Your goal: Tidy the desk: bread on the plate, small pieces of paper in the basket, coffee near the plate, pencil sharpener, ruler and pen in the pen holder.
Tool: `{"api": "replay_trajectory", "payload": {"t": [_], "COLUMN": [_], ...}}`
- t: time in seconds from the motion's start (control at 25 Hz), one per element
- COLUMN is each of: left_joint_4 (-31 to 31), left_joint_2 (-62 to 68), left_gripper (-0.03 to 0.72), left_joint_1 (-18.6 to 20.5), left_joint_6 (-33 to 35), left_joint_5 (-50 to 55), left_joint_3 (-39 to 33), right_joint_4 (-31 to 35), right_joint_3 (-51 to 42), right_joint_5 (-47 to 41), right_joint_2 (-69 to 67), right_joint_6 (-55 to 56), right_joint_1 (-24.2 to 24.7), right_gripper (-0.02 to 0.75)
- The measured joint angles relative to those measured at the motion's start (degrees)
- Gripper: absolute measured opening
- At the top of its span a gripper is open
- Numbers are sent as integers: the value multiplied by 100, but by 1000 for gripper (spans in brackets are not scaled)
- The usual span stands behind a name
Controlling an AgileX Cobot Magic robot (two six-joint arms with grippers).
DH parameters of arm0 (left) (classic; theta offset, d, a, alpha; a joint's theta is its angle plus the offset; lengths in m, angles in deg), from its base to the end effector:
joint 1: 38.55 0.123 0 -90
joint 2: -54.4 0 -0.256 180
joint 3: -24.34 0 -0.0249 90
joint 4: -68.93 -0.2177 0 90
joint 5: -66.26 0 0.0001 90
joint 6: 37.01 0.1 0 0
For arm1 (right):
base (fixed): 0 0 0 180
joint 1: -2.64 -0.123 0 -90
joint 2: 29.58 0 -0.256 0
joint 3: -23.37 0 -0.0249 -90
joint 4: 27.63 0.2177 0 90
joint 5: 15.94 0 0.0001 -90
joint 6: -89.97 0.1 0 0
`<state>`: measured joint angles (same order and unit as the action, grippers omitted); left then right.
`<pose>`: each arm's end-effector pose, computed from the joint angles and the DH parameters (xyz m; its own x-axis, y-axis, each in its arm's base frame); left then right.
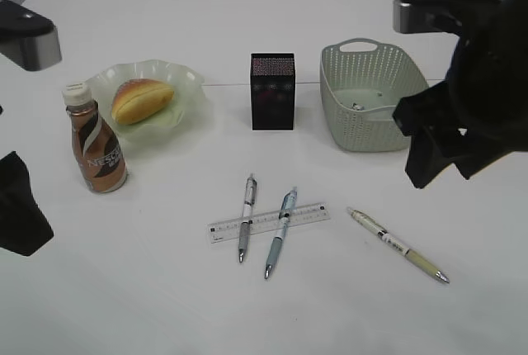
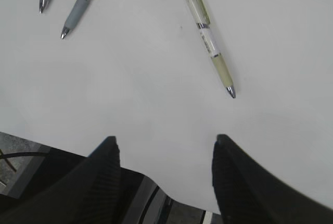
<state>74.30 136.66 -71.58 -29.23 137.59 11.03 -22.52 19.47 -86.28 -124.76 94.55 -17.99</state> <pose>0.1689 -0.1204 0.2833 -0.7527 0.6147 -0.2358 0.6429 0.7635 -0.0618 0.2407 0.0996 0.2702 -0.9543 -0.2424 -0.1747 -0.2624 0.9595 0.1022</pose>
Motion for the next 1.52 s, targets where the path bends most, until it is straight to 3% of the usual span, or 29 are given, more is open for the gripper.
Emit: {"api": "replay_trajectory", "payload": {"t": [0.24, 0.64, 0.8, 1.24, 1.52], "left_joint_4": [-616, -773, -630, -233, 493], "left_joint_2": [605, 2243, 3080, 4589, 4911], "left_gripper": [398, 398, 396, 395, 415], "left_joint_1": [-13, -13, -13, -13, -88], "left_joint_6": [57, 82, 180, 1566, 2364], "left_joint_5": [-11, -11, -11, -21, -44], "left_joint_3": [596, 3552, 4272, 4465, 4478], "right_joint_4": [21, 44, 100, -36, -227], "right_joint_3": [-609, -740, -740, -740, -740], "right_joint_5": [0, 0, 0, 0, -11], "right_joint_2": [707, 1230, 1375, 1464, 1464], "right_joint_6": [11, 11, 11, 1, 1], "right_joint_1": [0, 0, 0, 0, 0], "right_gripper": [447, 447, 447, 447, 447]}}
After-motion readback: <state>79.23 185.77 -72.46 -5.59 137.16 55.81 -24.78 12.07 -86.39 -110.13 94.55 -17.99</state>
